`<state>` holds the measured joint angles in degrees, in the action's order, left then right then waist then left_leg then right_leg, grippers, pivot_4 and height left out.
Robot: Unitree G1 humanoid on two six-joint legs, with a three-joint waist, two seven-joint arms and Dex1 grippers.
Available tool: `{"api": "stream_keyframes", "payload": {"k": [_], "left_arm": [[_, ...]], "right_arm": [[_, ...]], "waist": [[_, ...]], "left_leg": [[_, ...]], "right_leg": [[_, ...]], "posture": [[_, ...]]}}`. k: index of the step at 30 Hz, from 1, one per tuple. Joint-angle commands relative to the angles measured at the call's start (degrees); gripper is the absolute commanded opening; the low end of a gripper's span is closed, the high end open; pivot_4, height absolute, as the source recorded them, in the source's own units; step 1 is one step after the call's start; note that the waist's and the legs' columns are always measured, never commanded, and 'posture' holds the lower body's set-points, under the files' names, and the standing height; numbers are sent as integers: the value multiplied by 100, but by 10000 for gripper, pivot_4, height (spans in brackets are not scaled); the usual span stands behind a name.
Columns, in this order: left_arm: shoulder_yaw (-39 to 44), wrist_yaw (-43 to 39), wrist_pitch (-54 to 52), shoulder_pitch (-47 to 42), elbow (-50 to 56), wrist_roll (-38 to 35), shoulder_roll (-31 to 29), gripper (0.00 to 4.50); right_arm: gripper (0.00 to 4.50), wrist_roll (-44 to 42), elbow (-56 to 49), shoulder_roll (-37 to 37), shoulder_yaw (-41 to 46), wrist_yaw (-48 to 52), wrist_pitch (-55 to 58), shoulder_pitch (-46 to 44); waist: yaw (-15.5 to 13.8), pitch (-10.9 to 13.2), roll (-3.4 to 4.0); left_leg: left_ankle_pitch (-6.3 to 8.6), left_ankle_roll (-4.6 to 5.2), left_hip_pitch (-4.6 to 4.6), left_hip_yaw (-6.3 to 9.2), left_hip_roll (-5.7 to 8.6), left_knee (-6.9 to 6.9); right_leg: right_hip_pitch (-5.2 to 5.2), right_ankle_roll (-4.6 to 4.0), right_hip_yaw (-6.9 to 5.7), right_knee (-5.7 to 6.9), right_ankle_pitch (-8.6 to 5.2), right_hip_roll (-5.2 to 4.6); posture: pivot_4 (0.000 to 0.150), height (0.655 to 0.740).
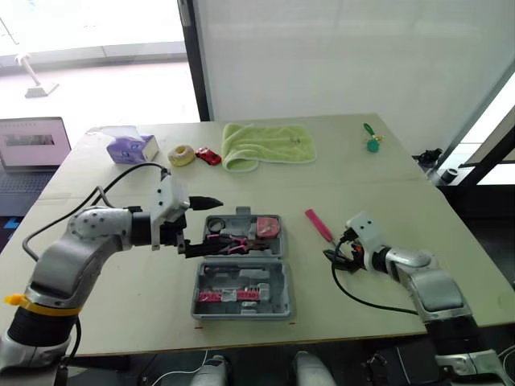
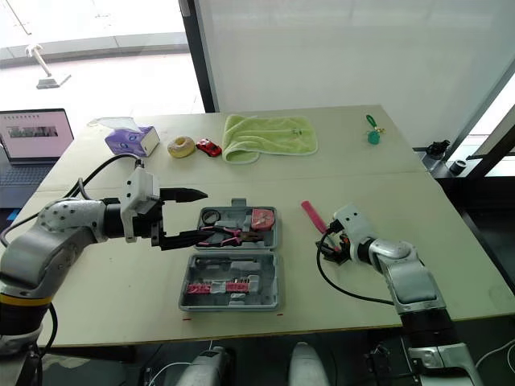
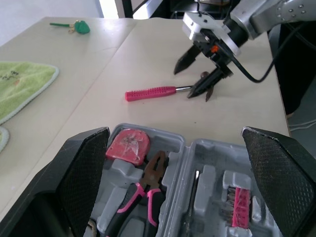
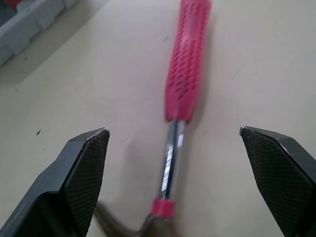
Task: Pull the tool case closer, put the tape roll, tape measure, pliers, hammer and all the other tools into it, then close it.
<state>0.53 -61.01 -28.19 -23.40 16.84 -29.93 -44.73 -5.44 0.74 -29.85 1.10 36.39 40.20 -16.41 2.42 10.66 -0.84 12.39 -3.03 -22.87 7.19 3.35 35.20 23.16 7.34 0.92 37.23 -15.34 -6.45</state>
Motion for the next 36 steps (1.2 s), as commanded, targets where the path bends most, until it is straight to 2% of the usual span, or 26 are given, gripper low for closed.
{"api": "stream_keyframes", "payload": {"k": [1, 6, 8, 10, 16, 21, 25, 29, 33, 36], "left_arm": [[-23, -94, 140, -210, -16, 75, -33, 45000], [-17, -112, 154, -305, -96, 118, -10, 45000], [-4, -104, 150, -305, -81, 124, -12, 45000], [21, -94, 138, -289, -67, 113, -15, 45000], [69, -98, 172, -125, -78, 141, -63, 45000], [184, -157, 301, 99, -221, 209, -194, 45000], [456, -268, 468, 491, -494, 258, -406, 45000], [583, -359, 649, 802, -683, 314, -538, 45000], [827, -448, 808, 1160, -924, 338, -647, 45000], [980, -505, 837, 1376, -1000, 301, -731, 45000]], "right_arm": [[44634, -118, 3, 124, 280, -304, -57, -92], [44634, -217, 159, 274, 352, -477, -69, -88], [39397, -246, 169, 275, 346, -508, -6, -22], [31400, -255, 82, 245, 263, -483, 22, 115], [1050, -261, 92, 297, 177, -518, -119, 257], [336, 157, 79, -3, 122, -661, -1182, -90], [336, 37, -302, -222, 218, -596, -900, -918], [336, -163, -582, -603, -386, 312, -183, -1764], [336, -670, -1480, -1254, -1502, 2071, 527, -2610], [336, -721, -1740, -1523, -2034, 2668, 727, -2954]], "waist": [[-7, 0, 0], [-7, 0, 0], [-3, 0, 0], [-5, 0, 0], [7, -1, -2], [12, 2, 4], [40, 7, 13], [18, 14, 24], [1, 13, 19], [-9, 13, 18]], "left_leg": [[0, 0, 0, 1, 0, 0], [0, 0, 0, 1, 0, -2], [0, 0, 0, 1, 0, -2], [0, 0, 0, 1, 0, -2], [0, 0, 3, 1, -1, -3], [0, 0, 5, -3, -1, -3], [0, 0, 2, -8, -3, -3], [0, 1, 0, -22, -7, -11], [3, 5, -16, -4, -8, -9], [4, 6, -31, 0, -8, -2]], "right_leg": [[0, 0, -1, 0, 0, 0], [0, 0, -1, -1, 0, 0], [0, 0, -1, -1, 0, 1], [0, 0, -1, 0, 0, 1], [-1, 0, -1, 0, 0, 2], [-1, 0, 2, 0, 0, 2], [7, 0, 6, 1, 0, 2], [25, -2, 15, 10, 0, 3], [25, -2, 0, 0, -1, 2], [34, -1, -3, -2, 0, -1]], "posture": [[1500, 7375], [1500, 7375], [1500, 7375], [1500, 7375], [1500, 7375], [1500, 7375], [1500, 7375], [1500, 7375], [1500, 7375], [1500, 7375]]}}
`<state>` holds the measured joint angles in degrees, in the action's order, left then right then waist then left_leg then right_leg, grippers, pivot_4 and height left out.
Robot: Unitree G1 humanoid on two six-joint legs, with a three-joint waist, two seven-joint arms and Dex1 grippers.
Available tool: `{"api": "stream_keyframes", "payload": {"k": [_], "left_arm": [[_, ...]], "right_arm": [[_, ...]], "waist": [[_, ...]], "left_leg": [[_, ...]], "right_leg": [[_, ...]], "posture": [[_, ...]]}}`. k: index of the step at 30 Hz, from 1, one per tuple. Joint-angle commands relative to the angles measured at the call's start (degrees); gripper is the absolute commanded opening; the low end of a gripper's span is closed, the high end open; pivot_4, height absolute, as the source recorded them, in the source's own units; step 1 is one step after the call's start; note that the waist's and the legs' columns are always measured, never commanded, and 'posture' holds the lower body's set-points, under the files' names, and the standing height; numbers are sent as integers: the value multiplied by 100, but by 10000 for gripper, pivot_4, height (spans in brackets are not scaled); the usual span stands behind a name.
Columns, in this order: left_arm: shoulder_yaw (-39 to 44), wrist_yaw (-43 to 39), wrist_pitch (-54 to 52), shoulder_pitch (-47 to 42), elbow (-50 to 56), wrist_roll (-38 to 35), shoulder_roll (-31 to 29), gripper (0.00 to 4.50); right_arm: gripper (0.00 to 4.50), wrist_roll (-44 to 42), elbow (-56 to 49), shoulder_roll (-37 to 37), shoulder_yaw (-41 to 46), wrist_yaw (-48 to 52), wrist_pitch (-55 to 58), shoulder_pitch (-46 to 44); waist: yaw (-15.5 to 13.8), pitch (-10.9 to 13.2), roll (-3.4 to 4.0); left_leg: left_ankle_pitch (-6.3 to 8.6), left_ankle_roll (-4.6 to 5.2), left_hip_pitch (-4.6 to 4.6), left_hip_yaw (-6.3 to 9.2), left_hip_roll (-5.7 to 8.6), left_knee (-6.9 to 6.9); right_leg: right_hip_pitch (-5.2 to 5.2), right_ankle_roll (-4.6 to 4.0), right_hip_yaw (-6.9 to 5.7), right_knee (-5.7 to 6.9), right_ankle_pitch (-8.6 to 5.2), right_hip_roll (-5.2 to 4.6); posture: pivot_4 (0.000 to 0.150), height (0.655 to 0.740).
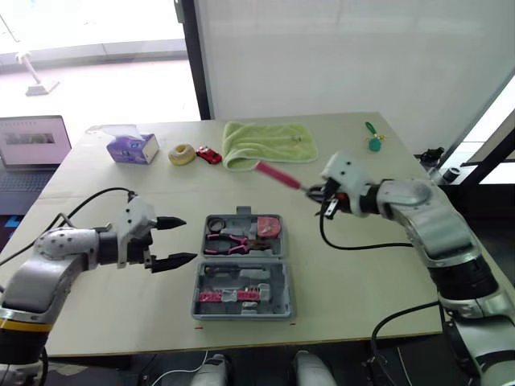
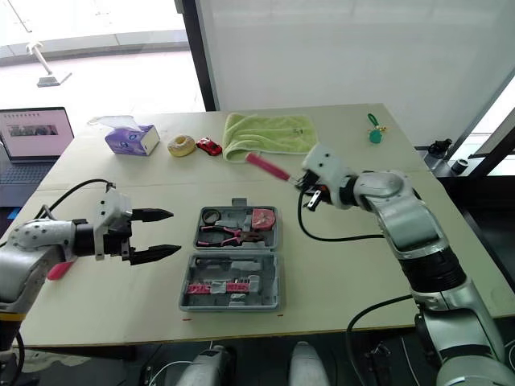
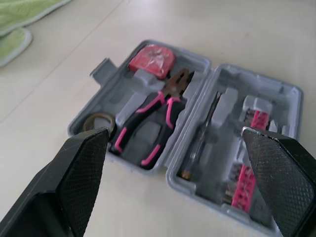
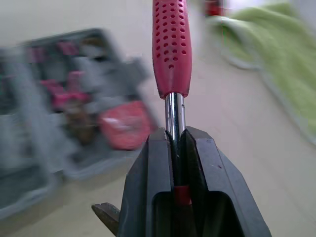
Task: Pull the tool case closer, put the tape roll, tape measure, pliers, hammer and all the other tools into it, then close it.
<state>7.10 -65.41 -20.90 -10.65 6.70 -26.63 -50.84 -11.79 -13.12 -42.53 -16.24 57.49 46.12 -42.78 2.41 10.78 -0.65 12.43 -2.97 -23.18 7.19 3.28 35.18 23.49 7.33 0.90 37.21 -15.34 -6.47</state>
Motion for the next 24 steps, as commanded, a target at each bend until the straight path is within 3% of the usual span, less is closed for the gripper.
{"api": "stream_keyframes", "payload": {"k": [1, 4, 12, 24], "left_arm": [[399, -120, 56, 317, 32, -47, -191, 45000], [563, -202, -29, 813, 94, -88, -284, 45000], [739, -87, -17, 1420, 224, 94, -403, 45000], [1049, -14, -137, 1766, 536, -30, -412, 45000]], "right_arm": [[336, 92, -391, -193, -689, 650, 112, -508], [336, 385, -497, -60, -1572, 894, 263, -855], [336, 1037, -44, 423, -2625, 760, 184, -1011], [336, 1415, 458, 949, -2850, 668, 103, -687]], "waist": [[-11, 1, 0], [24, 1, 0], [0, 0, -1], [3, 0, -1]], "left_leg": [[0, 0, -7, 4, 0, 6], [0, 0, -8, 1, 0, 6], [-1, -2, -19, 8, 0, 6], [-1, -3, -20, 6, 3, 2]], "right_leg": [[2, 0, -4, 0, 0, -2], [7, 0, -2, -2, 0, -7], [22, -1, -5, 3, 1, -7], [29, -3, -5, 7, 2, -6]], "posture": [[1500, 7375], [1500, 7375], [1500, 7375], [1500, 7375]]}}
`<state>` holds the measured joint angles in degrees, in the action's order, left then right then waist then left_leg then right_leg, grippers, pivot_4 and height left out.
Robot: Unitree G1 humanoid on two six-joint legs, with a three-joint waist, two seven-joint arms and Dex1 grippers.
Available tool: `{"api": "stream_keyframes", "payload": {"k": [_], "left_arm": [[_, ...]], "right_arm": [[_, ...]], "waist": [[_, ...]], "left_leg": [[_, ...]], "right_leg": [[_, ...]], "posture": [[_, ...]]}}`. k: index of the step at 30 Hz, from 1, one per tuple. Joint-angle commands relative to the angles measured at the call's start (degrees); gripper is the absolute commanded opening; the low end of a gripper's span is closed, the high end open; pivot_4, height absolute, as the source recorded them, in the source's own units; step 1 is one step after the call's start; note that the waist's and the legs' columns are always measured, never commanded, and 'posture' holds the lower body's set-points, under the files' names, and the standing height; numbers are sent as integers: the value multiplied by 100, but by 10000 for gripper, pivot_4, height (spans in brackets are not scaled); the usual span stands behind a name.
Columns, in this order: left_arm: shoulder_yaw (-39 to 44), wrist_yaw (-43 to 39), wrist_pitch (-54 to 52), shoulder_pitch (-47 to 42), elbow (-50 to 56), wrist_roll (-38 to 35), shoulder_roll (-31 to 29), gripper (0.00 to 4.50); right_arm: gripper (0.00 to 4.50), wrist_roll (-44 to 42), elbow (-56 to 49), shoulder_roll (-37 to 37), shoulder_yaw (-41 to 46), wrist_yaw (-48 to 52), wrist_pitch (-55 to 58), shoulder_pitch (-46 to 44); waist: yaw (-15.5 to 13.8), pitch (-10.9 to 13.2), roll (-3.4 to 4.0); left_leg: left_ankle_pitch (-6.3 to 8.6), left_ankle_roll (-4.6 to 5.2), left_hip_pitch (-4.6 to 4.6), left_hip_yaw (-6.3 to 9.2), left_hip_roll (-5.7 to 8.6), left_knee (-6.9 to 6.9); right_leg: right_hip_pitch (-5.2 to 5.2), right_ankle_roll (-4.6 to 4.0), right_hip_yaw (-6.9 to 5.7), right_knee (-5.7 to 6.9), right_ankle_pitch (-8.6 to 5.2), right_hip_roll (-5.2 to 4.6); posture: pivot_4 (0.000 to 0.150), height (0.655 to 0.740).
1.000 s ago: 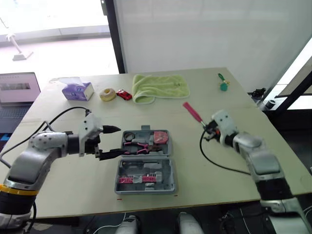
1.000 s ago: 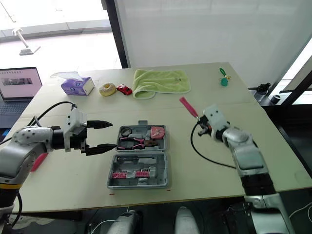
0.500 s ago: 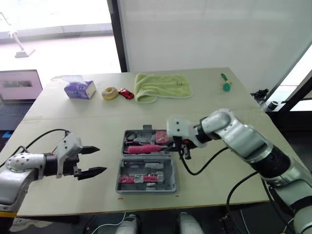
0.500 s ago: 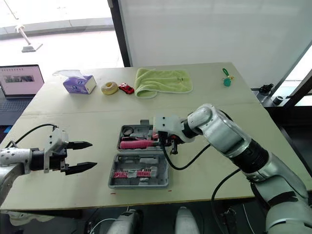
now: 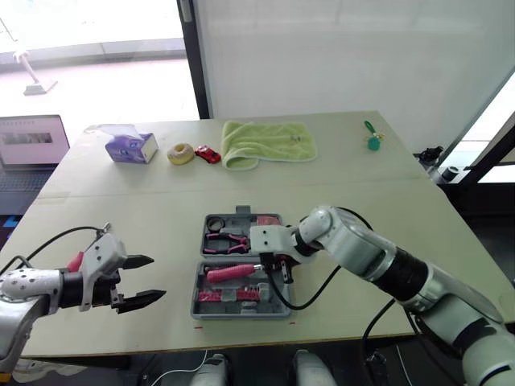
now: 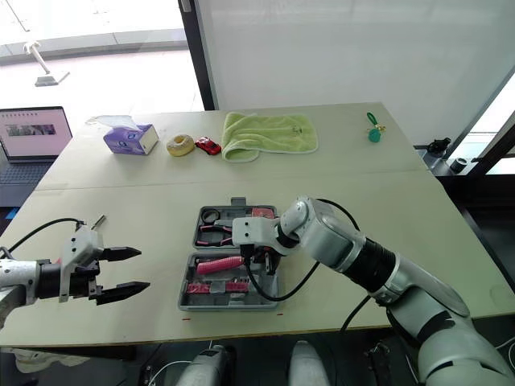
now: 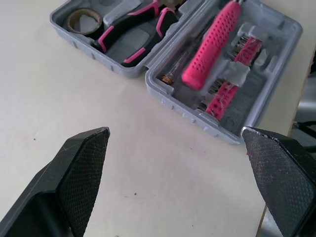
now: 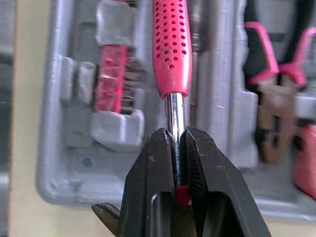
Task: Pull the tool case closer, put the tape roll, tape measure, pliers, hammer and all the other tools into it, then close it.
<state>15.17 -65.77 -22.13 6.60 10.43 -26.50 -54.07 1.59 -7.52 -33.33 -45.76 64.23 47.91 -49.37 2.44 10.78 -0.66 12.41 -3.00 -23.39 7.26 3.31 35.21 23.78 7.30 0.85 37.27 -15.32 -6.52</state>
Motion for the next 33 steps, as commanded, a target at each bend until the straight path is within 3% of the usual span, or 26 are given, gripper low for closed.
{"api": "stream_keyframes", "payload": {"k": [1, 25, 31, 33], "left_arm": [[250, 22, -14, 44, 162, -44, -87, 45000], [97, -58, 135, -67, 49, 76, -52, 45000], [40, -81, 237, -217, -73, 146, -27, 45000], [66, -40, 167, -316, -35, 41, 18, 45000]], "right_arm": [[336, 63, -123, 42, 119, 5, -43, -1], [336, -77, 125, 741, 314, -596, 522, 422], [28385, -79, -174, 585, 460, -565, 245, 406], [28385, -308, -523, 545, 778, -509, 336, 385]], "waist": [[0, 0, 0], [12, -1, 0], [6, -1, 0], [-10, -1, -1]], "left_leg": [[0, 0, 0, 0, 0, 0], [0, 0, 1, 0, -1, -1], [0, 0, 2, 0, -2, -1], [0, -1, 0, 1, -1, 1]], "right_leg": [[0, 0, 0, 0, 0, 0], [4, -3, 0, 5, 2, 5], [4, -5, 0, 6, 3, 6], [4, -5, -1, 6, 3, 5]], "posture": [[1500, 7375], [1500, 7375], [1500, 7375], [1500, 7375]]}}
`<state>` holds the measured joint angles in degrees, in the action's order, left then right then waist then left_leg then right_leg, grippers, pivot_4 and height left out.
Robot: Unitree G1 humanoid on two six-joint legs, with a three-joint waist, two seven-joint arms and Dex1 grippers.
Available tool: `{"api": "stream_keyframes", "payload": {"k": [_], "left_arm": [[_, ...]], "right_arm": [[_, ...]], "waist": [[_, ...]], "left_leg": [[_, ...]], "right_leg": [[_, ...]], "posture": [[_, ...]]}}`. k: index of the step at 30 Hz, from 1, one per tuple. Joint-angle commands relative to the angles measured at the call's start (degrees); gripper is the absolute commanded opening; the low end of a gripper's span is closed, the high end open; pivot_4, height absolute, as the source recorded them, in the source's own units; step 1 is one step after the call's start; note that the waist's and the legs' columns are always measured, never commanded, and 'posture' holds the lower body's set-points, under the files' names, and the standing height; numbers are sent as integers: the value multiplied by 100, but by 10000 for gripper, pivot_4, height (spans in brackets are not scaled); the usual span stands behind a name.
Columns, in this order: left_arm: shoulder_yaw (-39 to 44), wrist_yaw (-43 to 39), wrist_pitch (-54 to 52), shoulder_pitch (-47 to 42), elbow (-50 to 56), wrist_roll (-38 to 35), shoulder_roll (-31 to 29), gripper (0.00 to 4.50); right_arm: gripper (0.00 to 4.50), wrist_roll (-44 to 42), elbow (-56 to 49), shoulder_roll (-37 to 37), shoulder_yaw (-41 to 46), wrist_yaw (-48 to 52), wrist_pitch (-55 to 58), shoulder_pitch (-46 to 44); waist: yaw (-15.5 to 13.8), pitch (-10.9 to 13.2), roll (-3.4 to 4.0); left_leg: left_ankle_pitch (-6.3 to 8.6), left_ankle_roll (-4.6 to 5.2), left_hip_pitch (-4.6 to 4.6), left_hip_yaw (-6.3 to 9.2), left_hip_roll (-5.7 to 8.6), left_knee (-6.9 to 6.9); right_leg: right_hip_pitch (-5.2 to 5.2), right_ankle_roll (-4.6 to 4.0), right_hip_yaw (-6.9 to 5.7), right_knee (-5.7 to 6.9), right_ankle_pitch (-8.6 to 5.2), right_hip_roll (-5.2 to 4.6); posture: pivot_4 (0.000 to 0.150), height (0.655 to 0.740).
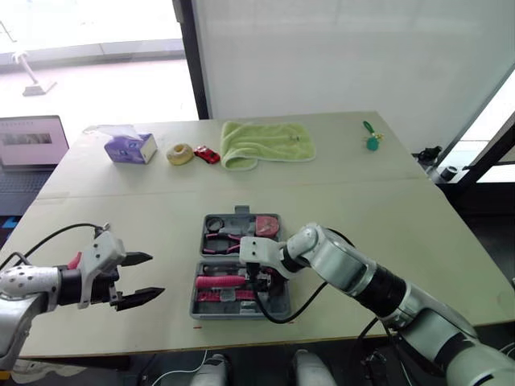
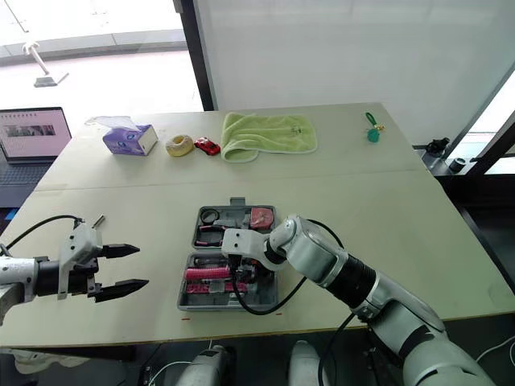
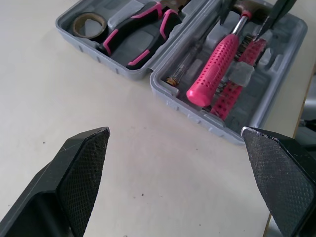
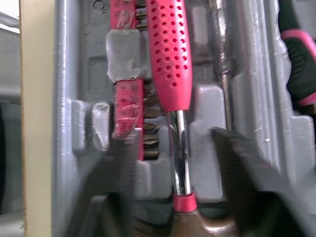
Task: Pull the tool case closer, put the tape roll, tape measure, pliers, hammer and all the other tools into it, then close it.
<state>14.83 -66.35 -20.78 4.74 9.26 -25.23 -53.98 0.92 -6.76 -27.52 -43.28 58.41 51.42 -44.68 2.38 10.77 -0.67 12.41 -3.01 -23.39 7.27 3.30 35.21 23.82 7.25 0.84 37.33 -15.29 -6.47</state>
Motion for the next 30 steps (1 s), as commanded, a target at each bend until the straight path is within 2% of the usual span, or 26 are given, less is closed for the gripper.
{"api": "stream_keyframes", "payload": {"k": [1, 4, 6, 9, 15, 23, 30], "left_arm": [[104, 20, -2, -162, 119, -124, 13, 45000], [93, -20, -73, -196, 230, -229, 23, 45000], [53, -27, -101, -239, 277, -277, 37, 45000], [-67, -33, -168, -327, 319, -300, 65, 45000], [-249, -75, -185, -430, 341, -249, 67, 45000], [-251, -90, -234, -444, 389, -219, 32, 45000], [-314, -115, -200, -459, 343, -104, -16, 45000]], "right_arm": [[28385, -436, -777, -21, 785, 98, 110, -61], [28385, -871, -1117, 25, 1403, 75, 66, 167], [28385, -898, -1157, 88, 1726, -220, -582, 621], [28385, -698, -871, -3, 1508, -214, -1326, 1003], [307, -544, 102, 397, 1321, -406, -2105, 1158], [307, -481, 739, 825, 1277, -455, -2125, 1221], [307, -45, 1761, 798, 585, -79, -2146, 1411]], "waist": [[-1, 0, -1], [1, -1, -2], [1, -6, -10], [2, -5, -9], [30, -6, -10], [7, -5, -9], [17, -10, -9]], "left_leg": [[0, 0, 0, 0, 1, 1], [0, 0, 1, 2, 0, -2], [0, 0, 2, 2, 0, -4], [0, 0, 4, -1, 0, -4], [0, 0, 7, -3, -2, -4], [0, -1, 7, 0, -1, -2], [0, 0, 32, -1, -1, -8]], "right_leg": [[0, 0, 0, 0, 0, -1], [-2, 0, 0, 0, 0, -1], [-3, 0, -1, -1, 0, -1], [-7, 0, 0, -1, 0, -1], [-6, 0, 0, 0, 0, 3], [-9, 0, 2, 1, 0, 5], [-31, -1, 1, -1, 0, 6]], "posture": [[1500, 7375], [1500, 7375], [1500, 7375], [1500, 7375], [1500, 7375], [1500, 7375], [1500, 7375]]}}
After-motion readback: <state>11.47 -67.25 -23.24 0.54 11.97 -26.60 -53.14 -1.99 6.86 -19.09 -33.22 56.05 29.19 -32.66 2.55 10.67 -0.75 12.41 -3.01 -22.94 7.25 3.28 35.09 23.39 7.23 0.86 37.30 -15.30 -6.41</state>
